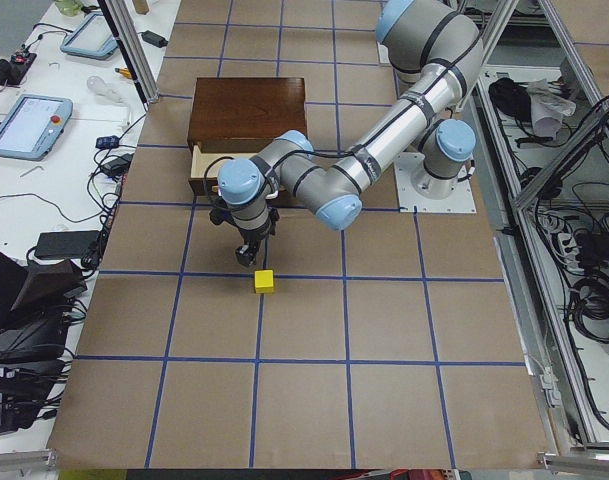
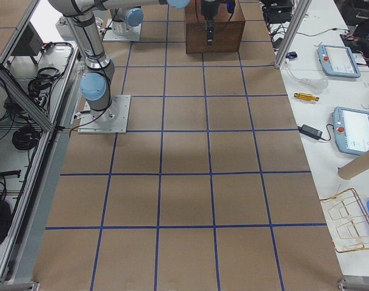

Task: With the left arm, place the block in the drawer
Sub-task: 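Release the handle and move the left gripper over the yellow cube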

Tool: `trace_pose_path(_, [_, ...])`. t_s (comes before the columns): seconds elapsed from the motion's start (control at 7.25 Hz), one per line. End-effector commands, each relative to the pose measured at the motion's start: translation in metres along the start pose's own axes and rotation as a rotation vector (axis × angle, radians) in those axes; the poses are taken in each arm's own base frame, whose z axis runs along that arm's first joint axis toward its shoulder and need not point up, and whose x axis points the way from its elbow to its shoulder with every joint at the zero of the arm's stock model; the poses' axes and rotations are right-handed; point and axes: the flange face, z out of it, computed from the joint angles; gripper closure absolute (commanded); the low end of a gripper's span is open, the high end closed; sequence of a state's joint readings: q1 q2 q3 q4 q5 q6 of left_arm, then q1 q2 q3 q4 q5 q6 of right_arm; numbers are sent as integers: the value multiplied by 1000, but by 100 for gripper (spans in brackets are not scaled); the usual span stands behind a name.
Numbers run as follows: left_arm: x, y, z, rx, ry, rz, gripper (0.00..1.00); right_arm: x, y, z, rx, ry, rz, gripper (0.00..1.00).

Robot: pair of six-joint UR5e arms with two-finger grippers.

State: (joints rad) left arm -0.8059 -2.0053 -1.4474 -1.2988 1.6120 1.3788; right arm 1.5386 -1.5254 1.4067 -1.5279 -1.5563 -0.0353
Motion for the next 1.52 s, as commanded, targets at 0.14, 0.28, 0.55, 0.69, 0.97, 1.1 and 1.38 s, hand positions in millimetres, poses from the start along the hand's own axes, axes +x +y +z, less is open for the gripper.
trace_pose_path(0.14, [-16,-1,34,-29,-66,455,0,0,0,0,-1,1,0,0])
trace_pose_path(0.28, [-19,-3,44,-36,-100,581,0,0,0,0,-1,1,0,0])
trace_pose_path(0.55, [-13,-8,75,12,-123,765,0,0,0,-1,1,1,0,0])
trace_pose_path(0.69, [-10,-6,81,29,-116,813,0,0,0,0,-1,1,0,0])
trace_pose_path(0.97, [-17,16,86,27,-96,797,1,0,0,0,-1,1,0,0])
trace_pose_path(1.1, [-17,19,92,32,-84,794,1,0,0,0,-1,1,0,0])
trace_pose_path(1.38, [-9,29,112,48,-42,781,2,1,0,-1,1,-1,1,0])
